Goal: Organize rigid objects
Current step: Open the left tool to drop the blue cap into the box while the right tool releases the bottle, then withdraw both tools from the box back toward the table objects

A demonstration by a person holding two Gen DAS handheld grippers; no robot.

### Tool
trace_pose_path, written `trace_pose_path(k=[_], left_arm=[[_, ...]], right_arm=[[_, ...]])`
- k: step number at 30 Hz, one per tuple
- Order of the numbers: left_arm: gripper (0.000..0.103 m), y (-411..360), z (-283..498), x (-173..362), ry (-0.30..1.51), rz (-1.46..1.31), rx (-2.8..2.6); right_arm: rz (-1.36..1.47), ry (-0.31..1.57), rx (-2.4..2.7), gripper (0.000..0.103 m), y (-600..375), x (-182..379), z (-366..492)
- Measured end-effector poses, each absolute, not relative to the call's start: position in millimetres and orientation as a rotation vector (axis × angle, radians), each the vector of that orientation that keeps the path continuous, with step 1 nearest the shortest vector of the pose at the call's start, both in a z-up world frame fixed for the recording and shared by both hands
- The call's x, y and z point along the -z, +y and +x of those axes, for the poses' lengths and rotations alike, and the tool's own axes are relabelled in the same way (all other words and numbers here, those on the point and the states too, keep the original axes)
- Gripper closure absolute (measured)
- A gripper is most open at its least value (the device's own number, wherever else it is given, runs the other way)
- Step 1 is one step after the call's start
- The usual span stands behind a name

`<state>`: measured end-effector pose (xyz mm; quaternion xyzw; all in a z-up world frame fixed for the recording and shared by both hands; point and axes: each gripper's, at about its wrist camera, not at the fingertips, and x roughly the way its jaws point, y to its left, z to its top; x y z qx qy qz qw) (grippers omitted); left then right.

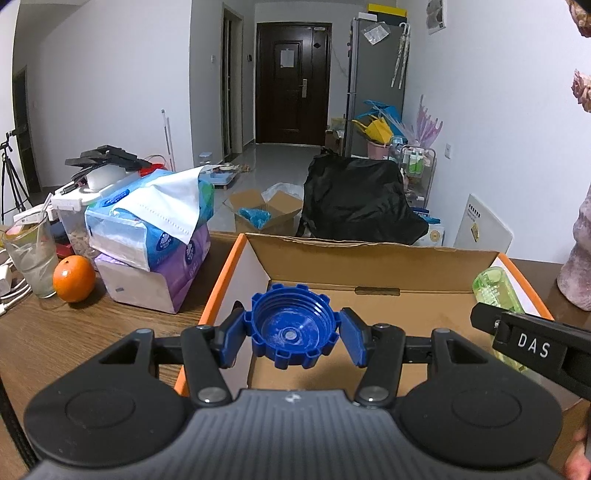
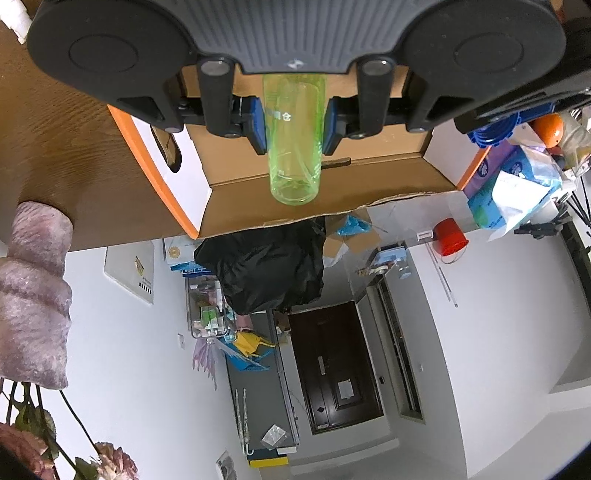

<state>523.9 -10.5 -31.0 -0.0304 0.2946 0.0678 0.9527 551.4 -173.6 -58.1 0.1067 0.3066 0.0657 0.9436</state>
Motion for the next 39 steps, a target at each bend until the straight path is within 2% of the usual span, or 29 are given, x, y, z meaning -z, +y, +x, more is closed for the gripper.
trace_pose_path(k=[1, 2, 3, 4, 5, 6, 12, 18, 39], left_arm=[[0.037, -10, 523, 31, 0.599, -0.063, -0.138], [0.020, -9, 523, 30, 0.600, -0.070, -0.144], [0.015, -8, 522, 29, 0.594, -0.073, -0.156], [0.011, -7, 520, 28, 0.584, -0.069, -0.167], [0.006, -6, 519, 27, 0.577, -0.068, -0.175], [0.002, -4, 518, 25, 0.575, -0.076, -0.178], [0.000, 2, 515, 22, 0.571, -0.100, -0.191], [0.000, -1, 512, 20, 0.567, -0.089, -0.196], [0.000, 11, 471, 6, 0.517, -0.085, -0.206]], right_arm=[[0.215, 0.633, -0.136, 0.073, -173, 58, 552], [0.208, 0.647, -0.132, 0.072, -173, 58, 553], [0.195, 0.651, -0.119, 0.068, -172, 57, 553], [0.170, 0.652, -0.096, 0.062, -171, 55, 551], [0.148, 0.651, -0.074, 0.044, -171, 53, 550], [0.137, 0.642, -0.064, 0.028, -171, 51, 547], [0.128, 0.597, -0.075, 0.004, -173, 40, 538], [0.138, 0.585, -0.080, 0.000, -173, 38, 534], [0.119, 0.517, -0.094, 0.000, -176, 22, 486]])
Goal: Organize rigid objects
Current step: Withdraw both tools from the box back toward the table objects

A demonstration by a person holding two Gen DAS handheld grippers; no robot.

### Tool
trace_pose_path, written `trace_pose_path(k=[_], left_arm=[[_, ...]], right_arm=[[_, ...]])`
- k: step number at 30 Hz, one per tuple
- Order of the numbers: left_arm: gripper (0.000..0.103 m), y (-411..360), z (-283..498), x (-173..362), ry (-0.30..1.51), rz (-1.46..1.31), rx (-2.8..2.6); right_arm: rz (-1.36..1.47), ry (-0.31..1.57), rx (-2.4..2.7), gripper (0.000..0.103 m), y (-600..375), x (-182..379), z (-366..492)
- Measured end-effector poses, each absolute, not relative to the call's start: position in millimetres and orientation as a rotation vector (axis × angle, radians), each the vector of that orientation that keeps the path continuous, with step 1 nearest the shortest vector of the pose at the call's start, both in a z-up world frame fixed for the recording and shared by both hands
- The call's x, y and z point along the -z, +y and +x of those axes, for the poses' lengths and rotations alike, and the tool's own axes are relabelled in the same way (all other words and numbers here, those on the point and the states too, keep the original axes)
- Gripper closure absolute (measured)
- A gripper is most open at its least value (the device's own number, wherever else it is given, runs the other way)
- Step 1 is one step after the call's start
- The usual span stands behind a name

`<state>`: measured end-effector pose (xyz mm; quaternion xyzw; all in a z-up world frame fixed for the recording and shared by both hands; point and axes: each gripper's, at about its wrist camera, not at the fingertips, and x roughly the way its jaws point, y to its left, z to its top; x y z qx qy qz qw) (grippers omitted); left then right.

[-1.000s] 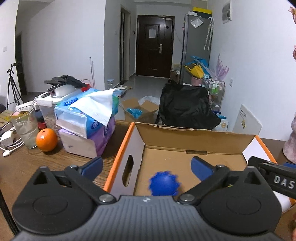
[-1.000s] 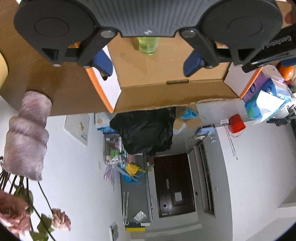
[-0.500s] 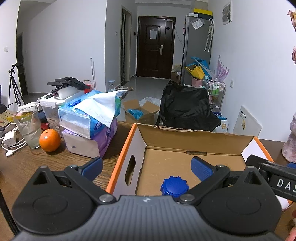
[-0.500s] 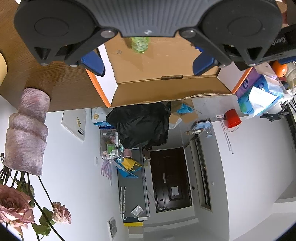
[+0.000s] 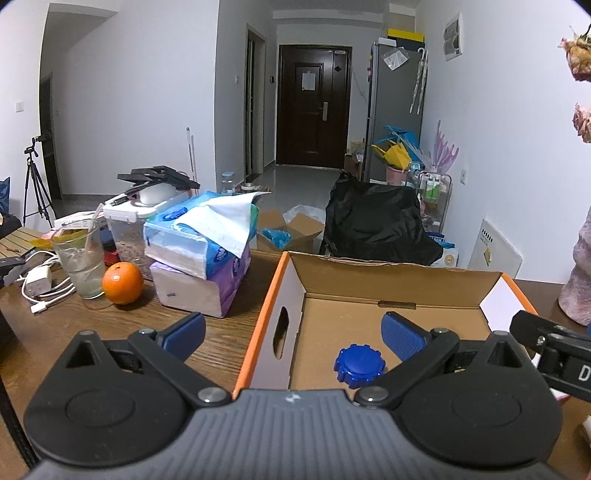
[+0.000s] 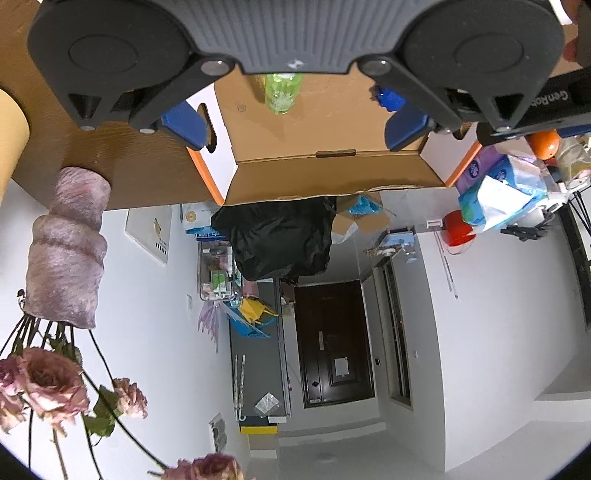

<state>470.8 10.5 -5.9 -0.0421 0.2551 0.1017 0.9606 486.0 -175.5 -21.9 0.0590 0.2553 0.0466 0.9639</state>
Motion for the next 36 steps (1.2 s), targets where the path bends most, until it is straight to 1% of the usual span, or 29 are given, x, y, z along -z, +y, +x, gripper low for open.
trace_pose_path(k=[17, 31, 36], left_arm=[[0.000, 20, 395, -9, 0.457, -0.061, -0.197], [0.000, 43, 325, -14, 0.452, -0.050, -0.169], [0.000, 51, 304, -9, 0.458, -0.034, -0.173]], right_arm=[[0.105, 0.445, -0.124, 0.000, -171, 7, 407], [0.072, 0.435, -0.157, 0.000, -161, 5, 342], [0.035, 0.448, -0.173, 0.000, -148, 12, 319]])
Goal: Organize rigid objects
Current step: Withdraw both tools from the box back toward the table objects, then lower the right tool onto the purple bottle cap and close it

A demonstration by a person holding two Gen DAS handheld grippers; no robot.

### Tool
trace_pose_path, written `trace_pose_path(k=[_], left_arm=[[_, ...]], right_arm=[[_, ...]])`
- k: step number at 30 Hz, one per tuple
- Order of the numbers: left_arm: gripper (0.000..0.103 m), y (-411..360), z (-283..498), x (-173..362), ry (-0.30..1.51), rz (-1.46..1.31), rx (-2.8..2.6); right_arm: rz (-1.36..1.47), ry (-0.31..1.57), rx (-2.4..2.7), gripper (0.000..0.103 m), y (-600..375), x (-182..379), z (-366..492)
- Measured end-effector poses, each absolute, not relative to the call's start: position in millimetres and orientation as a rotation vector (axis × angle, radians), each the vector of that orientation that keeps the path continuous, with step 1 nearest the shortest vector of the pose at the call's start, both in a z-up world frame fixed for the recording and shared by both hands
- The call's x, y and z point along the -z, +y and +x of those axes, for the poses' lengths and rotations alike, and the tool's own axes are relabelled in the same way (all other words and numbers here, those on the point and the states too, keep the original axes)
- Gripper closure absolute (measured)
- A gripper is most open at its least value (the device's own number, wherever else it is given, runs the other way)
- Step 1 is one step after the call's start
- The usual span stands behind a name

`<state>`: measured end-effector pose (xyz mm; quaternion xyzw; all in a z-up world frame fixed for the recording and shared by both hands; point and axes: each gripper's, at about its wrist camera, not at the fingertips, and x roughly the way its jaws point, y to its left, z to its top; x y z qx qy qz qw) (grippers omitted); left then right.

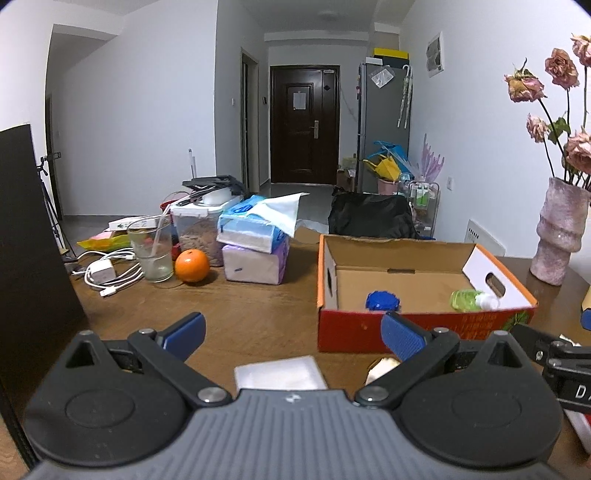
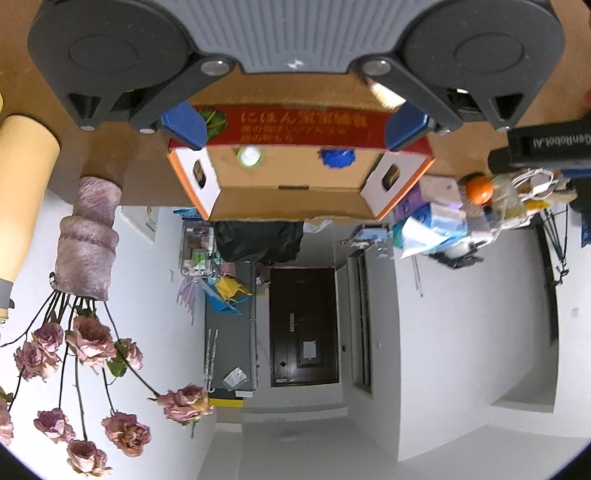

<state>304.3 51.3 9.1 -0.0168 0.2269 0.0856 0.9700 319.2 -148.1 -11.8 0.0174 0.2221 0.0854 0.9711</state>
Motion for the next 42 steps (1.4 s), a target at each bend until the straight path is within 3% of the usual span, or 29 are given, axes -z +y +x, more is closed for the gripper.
trace_pose_path(k=[42], left_arm=[[0.000, 141, 232, 67, 0.624, -0.006, -0.158]], right_arm=[[-0.089, 0.632, -0.397, 0.002, -43, 79, 236]])
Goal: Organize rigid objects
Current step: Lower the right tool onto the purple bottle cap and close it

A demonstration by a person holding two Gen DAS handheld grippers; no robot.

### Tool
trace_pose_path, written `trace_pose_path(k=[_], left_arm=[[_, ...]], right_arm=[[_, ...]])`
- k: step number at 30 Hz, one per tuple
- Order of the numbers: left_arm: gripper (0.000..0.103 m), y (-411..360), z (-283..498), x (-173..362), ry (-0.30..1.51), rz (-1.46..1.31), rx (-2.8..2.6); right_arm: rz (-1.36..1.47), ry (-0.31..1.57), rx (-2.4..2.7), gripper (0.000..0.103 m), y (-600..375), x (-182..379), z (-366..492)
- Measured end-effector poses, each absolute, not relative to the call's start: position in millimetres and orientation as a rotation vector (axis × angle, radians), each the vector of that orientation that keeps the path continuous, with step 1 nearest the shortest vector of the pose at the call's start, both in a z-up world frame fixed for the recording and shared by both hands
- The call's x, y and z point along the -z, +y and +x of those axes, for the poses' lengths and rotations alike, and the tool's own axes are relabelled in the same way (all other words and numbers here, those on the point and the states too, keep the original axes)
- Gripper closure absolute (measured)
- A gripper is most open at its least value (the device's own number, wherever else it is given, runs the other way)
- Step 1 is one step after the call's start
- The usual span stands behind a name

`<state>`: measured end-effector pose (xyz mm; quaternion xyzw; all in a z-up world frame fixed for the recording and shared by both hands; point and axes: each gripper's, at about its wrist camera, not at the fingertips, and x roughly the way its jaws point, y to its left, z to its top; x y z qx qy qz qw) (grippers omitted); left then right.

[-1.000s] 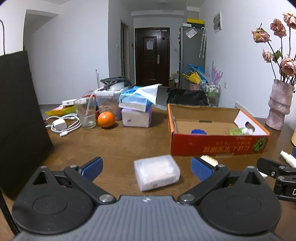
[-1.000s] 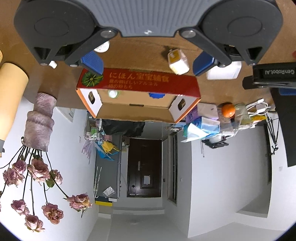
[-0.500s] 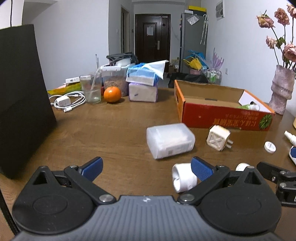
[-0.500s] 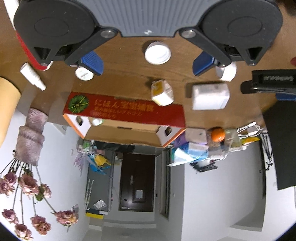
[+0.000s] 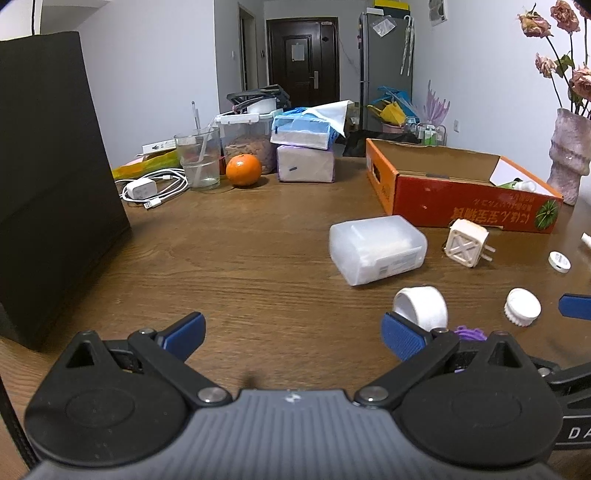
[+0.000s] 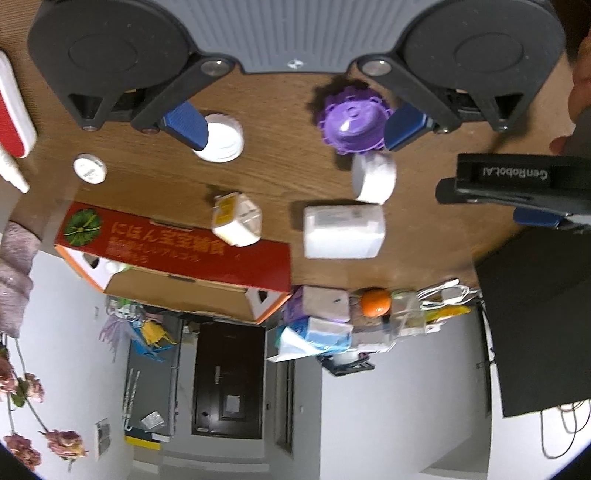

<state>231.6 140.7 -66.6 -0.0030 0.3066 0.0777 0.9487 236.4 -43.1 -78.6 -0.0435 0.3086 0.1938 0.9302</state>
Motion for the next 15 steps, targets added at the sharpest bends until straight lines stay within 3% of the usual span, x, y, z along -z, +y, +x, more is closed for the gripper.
trace_pose_path(k=[10, 15], left_arm=[[0.000, 157, 230, 75, 0.634, -0.023, -0.145], [0.000, 158, 229, 76, 0.630, -0.033, -0.129]], right_arm=[[-0.117, 0.671, -0.427, 0.007, -20, 93, 240], [-0.127, 0.685, -0.421, 0.017, -14, 101, 245]])
